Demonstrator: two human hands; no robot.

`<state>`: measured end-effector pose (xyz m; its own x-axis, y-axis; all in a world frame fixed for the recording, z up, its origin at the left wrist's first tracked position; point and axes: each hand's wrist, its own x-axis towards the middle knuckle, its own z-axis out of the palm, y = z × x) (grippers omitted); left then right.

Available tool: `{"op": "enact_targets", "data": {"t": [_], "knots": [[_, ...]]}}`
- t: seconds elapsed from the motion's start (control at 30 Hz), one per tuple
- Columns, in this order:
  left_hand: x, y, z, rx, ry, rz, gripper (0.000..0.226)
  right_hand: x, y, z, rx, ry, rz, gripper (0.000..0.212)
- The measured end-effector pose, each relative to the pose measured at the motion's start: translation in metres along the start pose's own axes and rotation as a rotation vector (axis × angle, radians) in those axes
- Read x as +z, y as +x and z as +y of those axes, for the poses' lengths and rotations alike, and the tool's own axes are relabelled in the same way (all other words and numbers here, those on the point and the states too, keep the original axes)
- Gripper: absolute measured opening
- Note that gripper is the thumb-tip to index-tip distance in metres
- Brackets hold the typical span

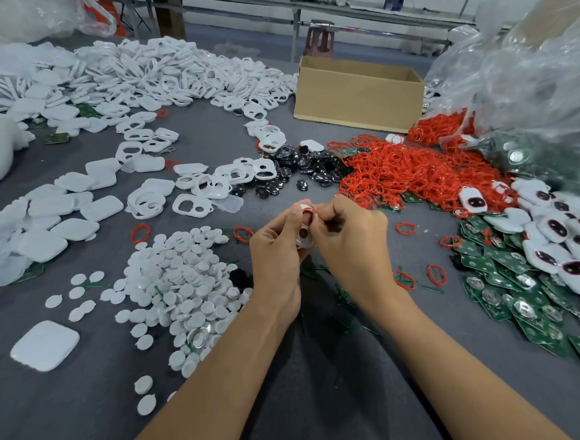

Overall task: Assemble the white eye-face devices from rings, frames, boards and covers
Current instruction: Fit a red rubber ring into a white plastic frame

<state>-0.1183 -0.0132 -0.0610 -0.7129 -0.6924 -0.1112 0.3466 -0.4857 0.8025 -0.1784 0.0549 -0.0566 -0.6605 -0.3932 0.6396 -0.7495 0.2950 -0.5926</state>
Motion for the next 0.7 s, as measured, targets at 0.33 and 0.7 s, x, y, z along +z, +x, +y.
{"op": "enact_targets", "data": {"t": [0.33, 0.7], "knots": [[-0.0009, 0.0001, 0.0055, -0.075, -0.041, 0.018, 0.018, -0.0012, -0.0031, 0.0018, -0.051, -0.011, -0.042, 0.005], [0.0004, -0.0012, 0.0032, -0.042, -0.001, 0.040, 0.017, 0.0020, -0.0084, -0.0003, -0.025, 0.052, 0.002, 0.006]]}}
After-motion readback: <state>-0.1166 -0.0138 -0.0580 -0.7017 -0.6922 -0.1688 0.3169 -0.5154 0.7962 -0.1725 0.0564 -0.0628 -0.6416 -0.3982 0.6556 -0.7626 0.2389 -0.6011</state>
